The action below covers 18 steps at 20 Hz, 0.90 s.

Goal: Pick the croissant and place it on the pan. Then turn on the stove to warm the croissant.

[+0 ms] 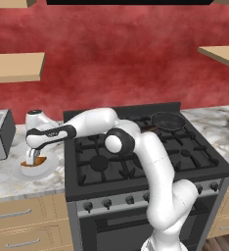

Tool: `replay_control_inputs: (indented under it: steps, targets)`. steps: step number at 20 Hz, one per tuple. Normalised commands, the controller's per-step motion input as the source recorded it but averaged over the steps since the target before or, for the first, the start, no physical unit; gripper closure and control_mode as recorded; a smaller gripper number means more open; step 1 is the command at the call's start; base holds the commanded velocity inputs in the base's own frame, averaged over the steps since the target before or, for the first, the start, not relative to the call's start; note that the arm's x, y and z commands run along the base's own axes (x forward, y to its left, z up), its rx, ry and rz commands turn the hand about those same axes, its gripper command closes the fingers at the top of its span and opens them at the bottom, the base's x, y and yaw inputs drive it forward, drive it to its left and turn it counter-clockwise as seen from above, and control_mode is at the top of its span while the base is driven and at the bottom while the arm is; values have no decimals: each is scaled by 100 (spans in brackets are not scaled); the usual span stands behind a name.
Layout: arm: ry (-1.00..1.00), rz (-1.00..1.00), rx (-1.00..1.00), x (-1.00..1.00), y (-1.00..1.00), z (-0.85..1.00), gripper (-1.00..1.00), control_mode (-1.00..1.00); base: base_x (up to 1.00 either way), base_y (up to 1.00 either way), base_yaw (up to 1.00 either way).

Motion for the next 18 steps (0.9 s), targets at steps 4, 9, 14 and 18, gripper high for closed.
replay_control_inputs:
  steps: [4,9,14,18]
  targets:
    - [0,3,0,0,0,-19,-100,-100,0,0,0]
    - [0,5,0,0,0,-31,-100,-100,0,0,0]
    - [0,6,0,0,0,-16,-100,-100,0,0,0]
    - [0,4,0,0,0,0,100,-100,0,0,0]
